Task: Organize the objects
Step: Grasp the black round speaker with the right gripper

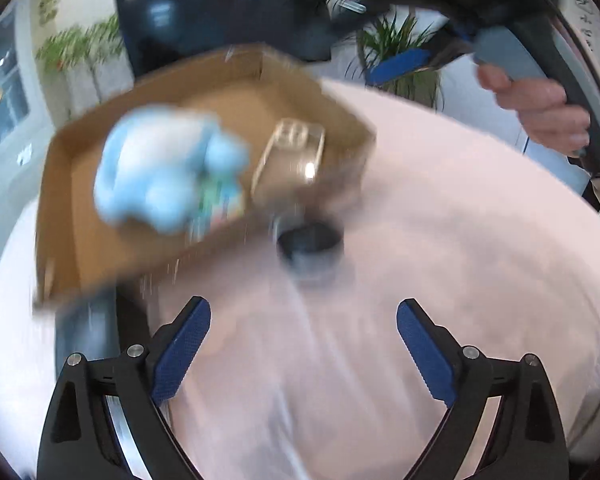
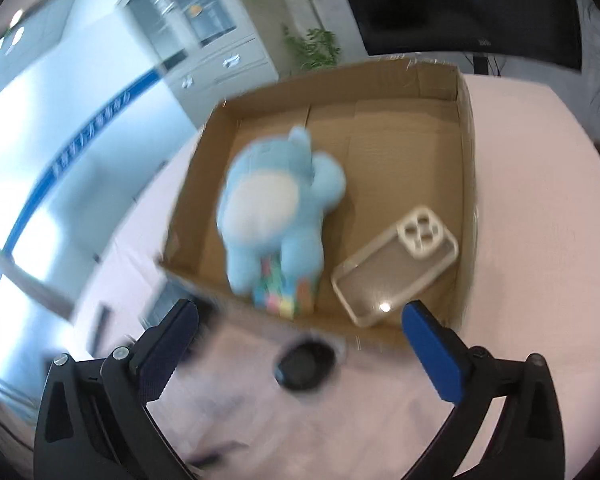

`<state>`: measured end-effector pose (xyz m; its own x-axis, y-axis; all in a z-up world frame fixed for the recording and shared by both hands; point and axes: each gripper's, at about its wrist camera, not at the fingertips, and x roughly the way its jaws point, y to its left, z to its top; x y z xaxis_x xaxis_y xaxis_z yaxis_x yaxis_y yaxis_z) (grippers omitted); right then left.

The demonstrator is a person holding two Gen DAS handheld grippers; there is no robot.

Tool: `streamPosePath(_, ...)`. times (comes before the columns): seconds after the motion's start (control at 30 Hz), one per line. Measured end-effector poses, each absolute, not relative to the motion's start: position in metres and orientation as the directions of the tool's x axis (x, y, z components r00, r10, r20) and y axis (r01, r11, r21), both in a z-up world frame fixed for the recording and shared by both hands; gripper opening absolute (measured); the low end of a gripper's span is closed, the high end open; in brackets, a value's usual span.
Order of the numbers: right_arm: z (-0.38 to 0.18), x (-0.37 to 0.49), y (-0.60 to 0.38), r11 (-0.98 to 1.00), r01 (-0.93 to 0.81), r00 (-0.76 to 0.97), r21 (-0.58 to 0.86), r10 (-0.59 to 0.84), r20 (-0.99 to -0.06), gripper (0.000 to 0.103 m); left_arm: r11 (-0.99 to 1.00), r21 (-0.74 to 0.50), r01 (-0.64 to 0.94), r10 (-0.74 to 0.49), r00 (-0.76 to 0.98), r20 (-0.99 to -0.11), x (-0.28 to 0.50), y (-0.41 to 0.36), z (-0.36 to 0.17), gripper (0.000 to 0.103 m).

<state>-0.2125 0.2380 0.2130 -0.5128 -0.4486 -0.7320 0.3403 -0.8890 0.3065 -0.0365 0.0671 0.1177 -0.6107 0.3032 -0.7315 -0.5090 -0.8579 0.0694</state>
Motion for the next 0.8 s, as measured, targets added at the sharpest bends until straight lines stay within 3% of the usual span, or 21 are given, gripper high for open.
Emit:
streamPosePath(0.2, 0.129, -0.181, 0.206, -0.911, 0.368, -0.521, 0.184, -0.366, -0.771, 0.102, -0.896, -0.140, -0.421, 0.352, -0.484, -0.802, 0.005, 0.017, 0.080, 0.095)
streamPosePath(0.33, 0.099, -0.200, 0.182, -0.921, 0.340, -0.520, 0.189, -0.351, -0.779, 0.102, -0.918, -0.165, -0.362, 0.341, -0.503, -0.794, 0.018, 0.001, 0.084, 0.095)
streamPosePath(0.37, 0.094, -0.203, 0.177, -0.926, 0.330, -0.526, 0.186, -0.344, -0.778, 0.097, -0.922, -0.163, -0.352, 0.337, -0.516, -0.788, 0.023, -0.001, 0.088, 0.095)
streamPosePath(0.4, 0.090, -0.207, 0.171, -0.934, 0.317, -0.527, 0.165, -0.318, -0.788, 0.073, -0.922, -0.167, -0.350, 0.340, -0.521, -0.783, 0.024, -0.003, 0.092, 0.095)
streamPosePath(0.43, 0.083, -0.213, 0.165, -0.943, 0.305, -0.510, 0.131, -0.278, -0.814, 0.060, -0.921, -0.172, -0.350, 0.346, -0.525, -0.778, 0.027, -0.005, 0.096, 0.095)
streamPosePath(0.47, 0.079, -0.214, 0.162, -0.947, 0.301, -0.499, 0.115, -0.259, -0.827, 0.056, -0.920, -0.175, -0.352, 0.350, -0.531, -0.772, 0.033, -0.008, 0.100, 0.095)
streamPosePath(0.63, 0.074, -0.164, 0.155, -0.868, 0.453, -0.399, 0.202, -0.400, -0.825, 0.056, -0.885, -0.231, -0.404, 0.424, -0.494, -0.759, 0.057, -0.023, 0.107, 0.095)
streamPosePath(0.8, 0.068, -0.067, 0.131, -0.725, 0.667, -0.304, 0.173, -0.477, -0.825, 0.056, -0.789, -0.362, -0.497, 0.565, -0.354, -0.745, 0.064, -0.015, 0.100, 0.095)
